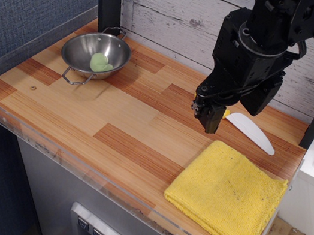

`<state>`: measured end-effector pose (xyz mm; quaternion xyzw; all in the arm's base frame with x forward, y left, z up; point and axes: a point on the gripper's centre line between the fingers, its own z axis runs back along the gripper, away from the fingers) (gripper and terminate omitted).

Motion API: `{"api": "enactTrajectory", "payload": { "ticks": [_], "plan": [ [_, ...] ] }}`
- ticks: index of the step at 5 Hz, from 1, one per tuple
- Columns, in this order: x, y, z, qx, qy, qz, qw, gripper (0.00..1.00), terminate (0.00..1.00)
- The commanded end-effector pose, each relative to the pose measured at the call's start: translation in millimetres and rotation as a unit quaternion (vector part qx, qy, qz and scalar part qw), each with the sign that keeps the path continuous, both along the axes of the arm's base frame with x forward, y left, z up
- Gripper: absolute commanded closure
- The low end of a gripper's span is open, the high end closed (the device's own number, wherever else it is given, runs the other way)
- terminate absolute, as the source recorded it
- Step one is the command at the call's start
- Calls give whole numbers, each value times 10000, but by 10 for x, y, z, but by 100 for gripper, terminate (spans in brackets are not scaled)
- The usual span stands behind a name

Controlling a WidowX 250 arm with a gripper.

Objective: Put the broccoli on the yellow cloth.

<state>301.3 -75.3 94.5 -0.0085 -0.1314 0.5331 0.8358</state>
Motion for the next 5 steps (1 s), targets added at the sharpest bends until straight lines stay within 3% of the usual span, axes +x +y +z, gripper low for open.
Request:
{"api": "enactTrajectory", "payload": {
  "ticks": [1, 2, 3, 5],
  "plan": [
    [0, 0, 0, 0, 0, 0, 10000, 0, 0],
    [129, 451, 59, 75, -6, 323, 9995, 0, 0],
    [235, 824, 166, 395, 39, 640, 9972, 0, 0],
    [419, 1470, 233, 396, -12, 1376, 9897, 0, 0]
  ]
}}
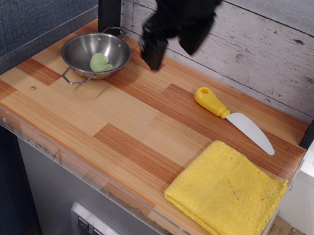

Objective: Put the broccoli on the yellow cloth.

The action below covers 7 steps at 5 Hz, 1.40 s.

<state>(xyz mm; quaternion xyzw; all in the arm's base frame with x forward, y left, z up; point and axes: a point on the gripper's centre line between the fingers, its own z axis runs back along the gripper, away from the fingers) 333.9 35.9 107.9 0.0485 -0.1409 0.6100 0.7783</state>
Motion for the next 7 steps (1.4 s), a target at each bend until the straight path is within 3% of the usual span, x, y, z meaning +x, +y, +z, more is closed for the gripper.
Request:
{"api": "enactTrajectory", "payload": {
  "ticks": [1, 4, 7],
  "plan": [
    [132, 722, 84, 107, -143, 697, 9974, 0, 0],
    [52, 1345, -131, 138, 15, 1426, 9897, 0, 0],
    [75, 1380, -516, 81, 56, 1600, 9871, 0, 0]
  ]
}}
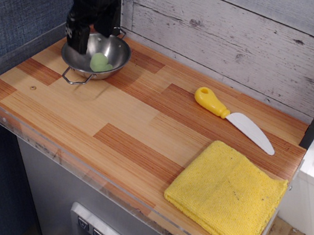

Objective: Put the broccoli on the yellow cloth.

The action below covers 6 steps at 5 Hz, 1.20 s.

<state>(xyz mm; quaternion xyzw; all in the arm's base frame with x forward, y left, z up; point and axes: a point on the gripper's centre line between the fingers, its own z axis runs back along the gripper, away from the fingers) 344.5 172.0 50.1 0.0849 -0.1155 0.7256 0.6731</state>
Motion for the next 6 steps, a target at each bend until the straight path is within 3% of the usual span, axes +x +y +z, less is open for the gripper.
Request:
{"api": "enactTrajectory", "payload": {
  "ticks": [1, 2, 3, 6],
  "plan": [
    [-27, -113, -20, 55, -75, -6, 10000, 0, 0],
    [2, -217, -78, -4, -20, -20, 10000, 0, 0],
    [-13, -255, -108, 28, -72, 73, 9999, 100, 0],
    [-44, -265, -158, 38, -29, 181, 9998, 100, 0]
  ]
}}
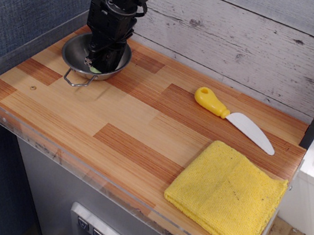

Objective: Put the broccoli on the yellow cloth.

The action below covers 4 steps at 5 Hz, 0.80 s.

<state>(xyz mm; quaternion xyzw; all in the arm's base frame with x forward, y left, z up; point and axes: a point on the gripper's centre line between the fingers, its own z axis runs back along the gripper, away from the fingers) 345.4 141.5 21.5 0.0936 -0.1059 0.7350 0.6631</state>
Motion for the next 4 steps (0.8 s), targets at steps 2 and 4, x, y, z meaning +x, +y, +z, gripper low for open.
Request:
{"api": "enactTrajectory", "payload": {
  "ticks": [2, 4],
  "plan": [
    [-24, 115, 512, 487, -272, 165, 9983, 100, 0],
    [-45, -122, 1151, 684, -1037, 220, 9920, 100, 0]
  ]
}}
